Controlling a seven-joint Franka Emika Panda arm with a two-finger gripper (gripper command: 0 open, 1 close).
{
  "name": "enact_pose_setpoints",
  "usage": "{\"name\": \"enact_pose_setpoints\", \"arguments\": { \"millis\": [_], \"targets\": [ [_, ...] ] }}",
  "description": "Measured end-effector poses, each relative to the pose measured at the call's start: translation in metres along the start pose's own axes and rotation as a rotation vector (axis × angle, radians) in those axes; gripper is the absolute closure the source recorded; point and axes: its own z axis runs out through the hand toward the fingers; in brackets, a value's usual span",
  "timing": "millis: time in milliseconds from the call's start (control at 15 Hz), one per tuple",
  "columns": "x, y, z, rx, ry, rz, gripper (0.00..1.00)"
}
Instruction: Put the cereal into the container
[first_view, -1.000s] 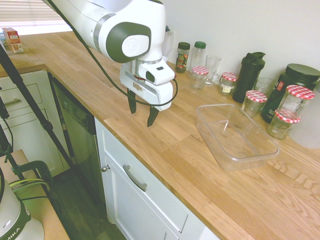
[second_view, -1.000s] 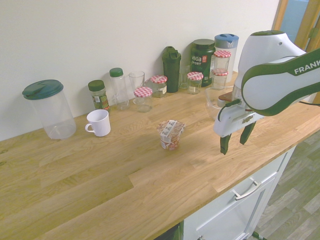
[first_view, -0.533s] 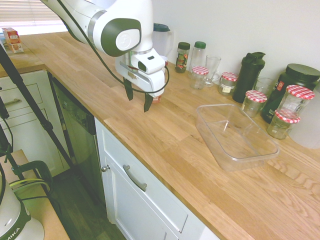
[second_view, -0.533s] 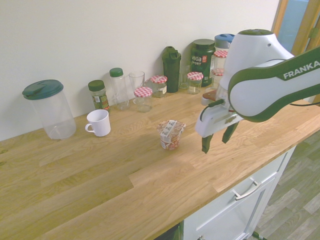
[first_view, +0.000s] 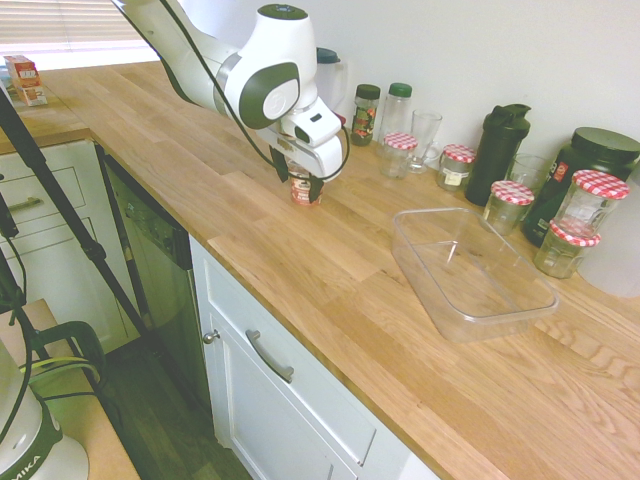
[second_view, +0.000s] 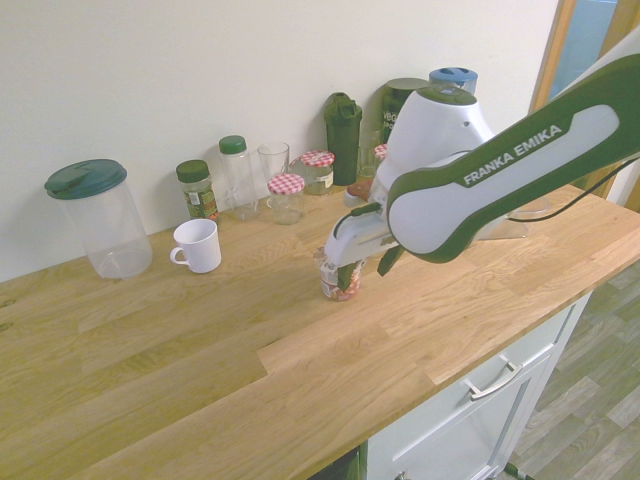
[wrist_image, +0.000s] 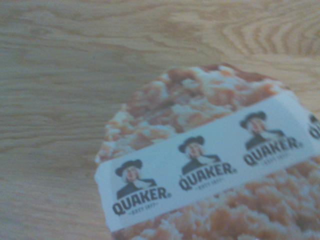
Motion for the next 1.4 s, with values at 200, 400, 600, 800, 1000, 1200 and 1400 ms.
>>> {"name": "enact_pose_setpoints", "arguments": {
  "millis": [200, 400, 600, 800, 1000, 1200, 1400],
  "targets": [
    [0.002, -0.013, 0.011, -0.014, 0.034, -0.036, 0.00],
    [0.002, -0.023, 0.022, 0.009, 0.042, -0.050, 0.00],
    [0.006, -0.026, 0.030, 0.032, 0.062, -0.064, 0.00],
    [0.009, -0.028, 0.032, 0.059, 0.085, -0.082, 1.00],
    [0.006, -0.031, 0.032, 0.068, 0.086, -0.097, 1.00],
    [0.006, -0.031, 0.032, 0.075, 0.089, -0.099, 1.00],
    [0.006, -0.030, 0.032, 0.078, 0.090, -0.101, 1.00]
  ]
}}
